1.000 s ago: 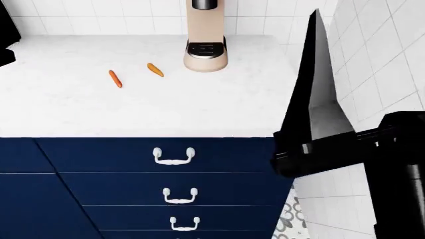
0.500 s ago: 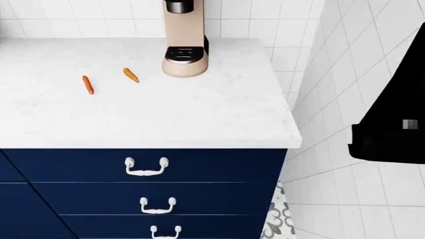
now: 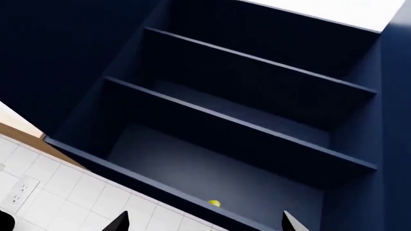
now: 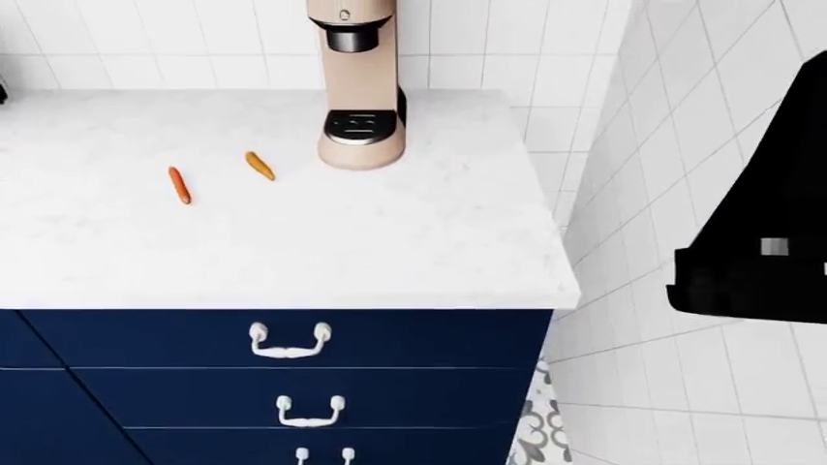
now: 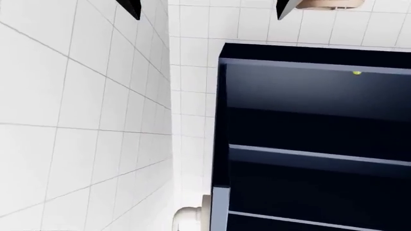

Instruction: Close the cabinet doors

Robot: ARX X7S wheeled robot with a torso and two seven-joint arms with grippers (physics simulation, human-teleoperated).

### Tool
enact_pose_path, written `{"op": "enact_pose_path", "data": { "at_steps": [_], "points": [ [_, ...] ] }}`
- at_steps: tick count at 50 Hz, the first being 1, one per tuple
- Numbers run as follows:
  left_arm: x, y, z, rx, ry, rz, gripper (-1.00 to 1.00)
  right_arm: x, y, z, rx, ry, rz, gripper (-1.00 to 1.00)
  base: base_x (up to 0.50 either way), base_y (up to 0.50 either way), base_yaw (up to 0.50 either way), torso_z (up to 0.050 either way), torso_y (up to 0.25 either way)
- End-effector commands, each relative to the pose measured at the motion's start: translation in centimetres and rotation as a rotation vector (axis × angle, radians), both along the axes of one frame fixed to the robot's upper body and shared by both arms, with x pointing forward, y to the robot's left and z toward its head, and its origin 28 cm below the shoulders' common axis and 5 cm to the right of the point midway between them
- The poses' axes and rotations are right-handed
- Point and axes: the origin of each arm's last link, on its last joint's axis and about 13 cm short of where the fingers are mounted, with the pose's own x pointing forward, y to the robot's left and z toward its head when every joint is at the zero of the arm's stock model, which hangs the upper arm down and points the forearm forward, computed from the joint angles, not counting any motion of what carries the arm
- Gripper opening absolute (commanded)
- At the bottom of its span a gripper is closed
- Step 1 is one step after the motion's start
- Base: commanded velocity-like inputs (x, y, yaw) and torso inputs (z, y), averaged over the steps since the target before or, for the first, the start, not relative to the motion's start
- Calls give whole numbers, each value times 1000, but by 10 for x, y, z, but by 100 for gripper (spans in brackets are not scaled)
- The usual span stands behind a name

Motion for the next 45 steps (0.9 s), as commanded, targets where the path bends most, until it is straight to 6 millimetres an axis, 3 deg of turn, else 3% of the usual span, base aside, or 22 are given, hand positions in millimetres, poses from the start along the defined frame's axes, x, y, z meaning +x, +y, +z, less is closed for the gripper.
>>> {"op": "enact_pose_path", "data": {
  "at_steps": [1,16,45],
  "points": [
    [1,0,1,6,27,6,100,1,2,-1,-7,10,14,100,0,0,0,50,0],
    [7,4,0,-53,69,-33,100,1,4,-3,-18,19,49,100,32,8,0,50,0],
    [2,2,-1,-16,19,-21,100,3,2,-3,24,39,59,100,494,133,0,0,1]
  ]
}}
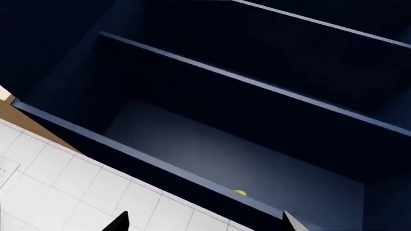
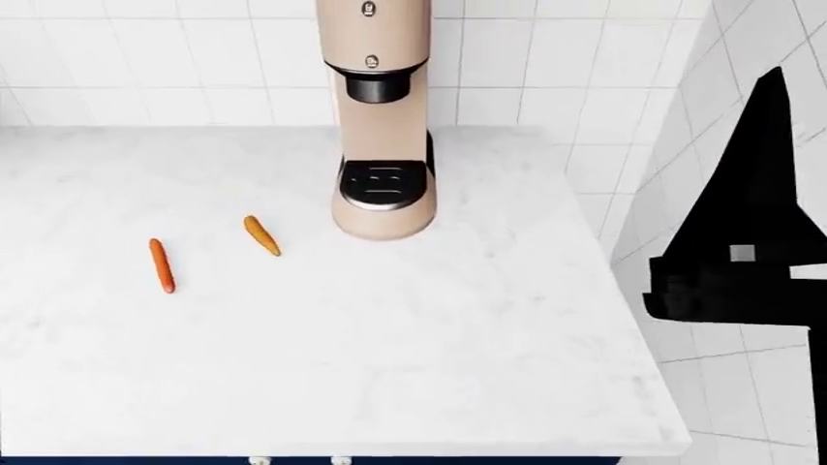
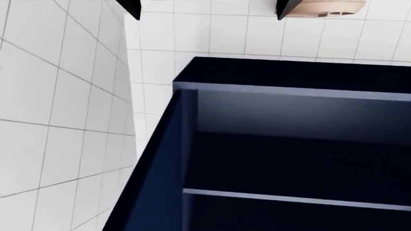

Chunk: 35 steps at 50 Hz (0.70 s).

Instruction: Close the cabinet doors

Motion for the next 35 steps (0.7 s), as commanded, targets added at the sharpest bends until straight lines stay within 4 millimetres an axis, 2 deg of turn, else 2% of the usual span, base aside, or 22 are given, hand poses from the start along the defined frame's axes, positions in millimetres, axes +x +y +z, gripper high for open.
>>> {"op": "enact_pose_path", "data": {
  "at_steps": [1,3,4,16,35],
  "points": [
    [-1,0,0,4,-6,-6,100,1,-1,0,16,3,2,100,500,0,0,0,0],
    [-1,0,0,2,-7,-5,100,1,-1,0,10,-4,2,100,500,0,0,0,0],
    [-1,0,0,-4,-11,-5,100,-3,-5,0,-10,-40,-63,100,0,0,0,0,0],
    [-1,0,0,-1,-11,-6,100,-10,-29,9,9,-80,-184,100,0,0,0,0,1],
    [-1,0,0,-2,-7,-6,100,-11,-32,14,99,-95,-267,100,0,0,0,0,0]
  ]
}}
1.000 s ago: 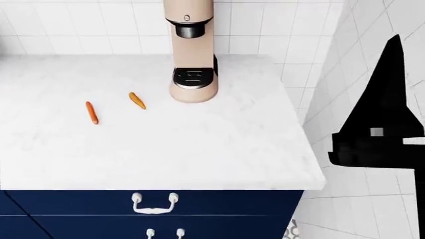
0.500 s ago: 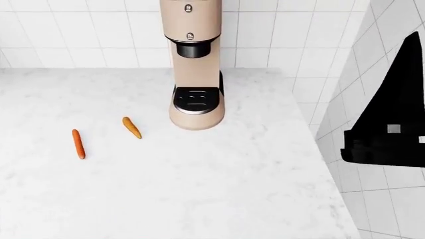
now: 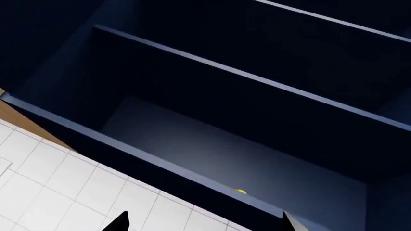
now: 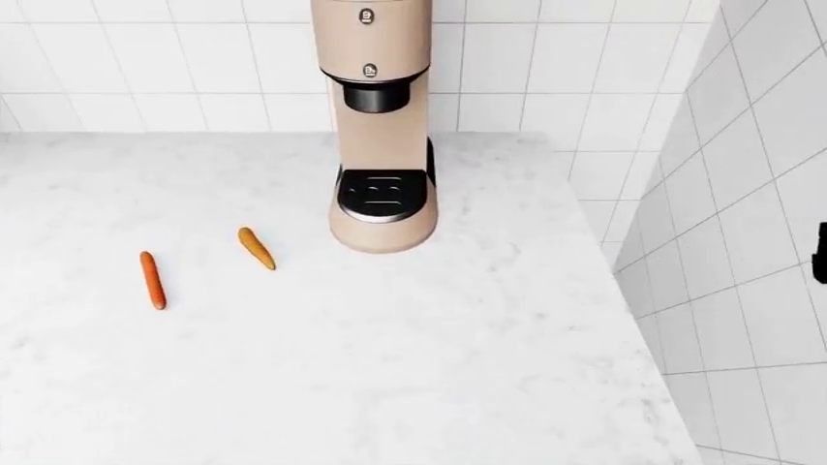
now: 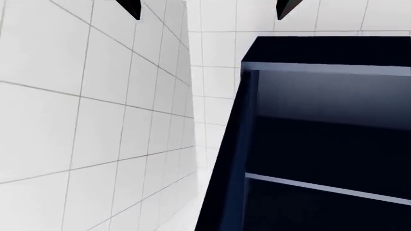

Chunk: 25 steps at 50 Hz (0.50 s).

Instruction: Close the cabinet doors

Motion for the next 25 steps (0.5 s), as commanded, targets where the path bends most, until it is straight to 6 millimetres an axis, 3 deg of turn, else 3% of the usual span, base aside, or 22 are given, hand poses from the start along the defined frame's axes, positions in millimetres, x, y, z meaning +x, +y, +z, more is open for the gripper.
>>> {"op": "enact_pose_path", "data": {
  "at_steps": [1,13,25],
  "points": [
    [0,0,0,-2,0,0,100,-1,-3,2,44,-18,-55,100,0,0,0,0,0],
    [0,0,-1,1,7,1,100,1,-4,8,85,-28,-116,100,0,0,0,0,0],
    [0,1,1,-5,5,6,100,1,-7,31,80,-58,-150,100,0,0,0,0,0]
  ]
}}
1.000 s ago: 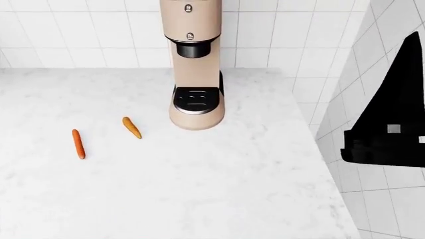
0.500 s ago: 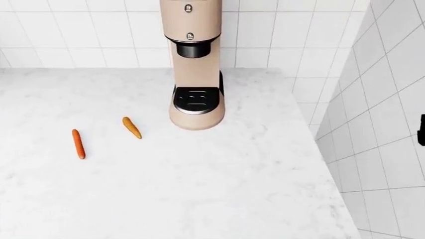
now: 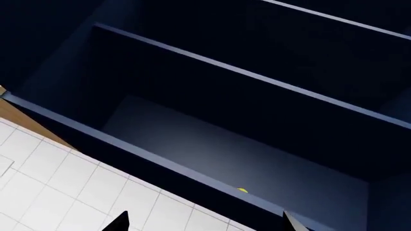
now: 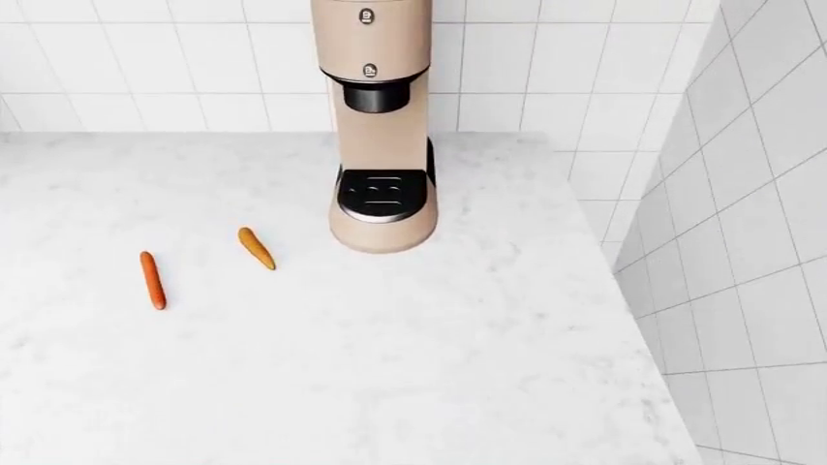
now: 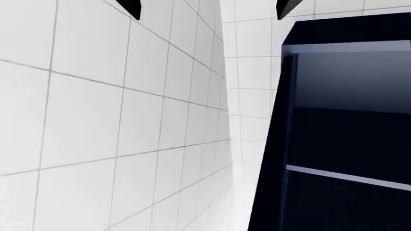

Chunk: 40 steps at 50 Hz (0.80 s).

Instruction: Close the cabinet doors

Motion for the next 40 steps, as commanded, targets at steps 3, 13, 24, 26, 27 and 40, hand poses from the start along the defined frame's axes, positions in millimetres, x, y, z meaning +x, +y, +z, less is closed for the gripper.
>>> {"op": "enact_pose_path", "data": {
  "at_steps": [3,13,24,26,27,40],
  "points": [
    [-1,1,1,-4,-4,5,100,-1,-2,20,0,-29,-26,100,0,0,0,0,0],
    [1,1,1,-2,0,7,100,2,-9,35,-1,-40,-43,100,0,0,0,0,0],
    [1,1,1,-3,-3,7,100,11,-23,53,-12,-41,-46,100,0,0,0,0,0],
    [1,1,1,-2,-1,7,100,13,-25,55,-17,-36,-49,100,0,0,0,0,0],
    [1,1,1,-2,-1,6,100,15,-27,55,-18,-32,-50,100,0,0,0,0,0],
    [2,1,1,-1,1,6,100,22,-45,72,-28,-25,-71,100,0,0,0,0,0]
  ]
}}
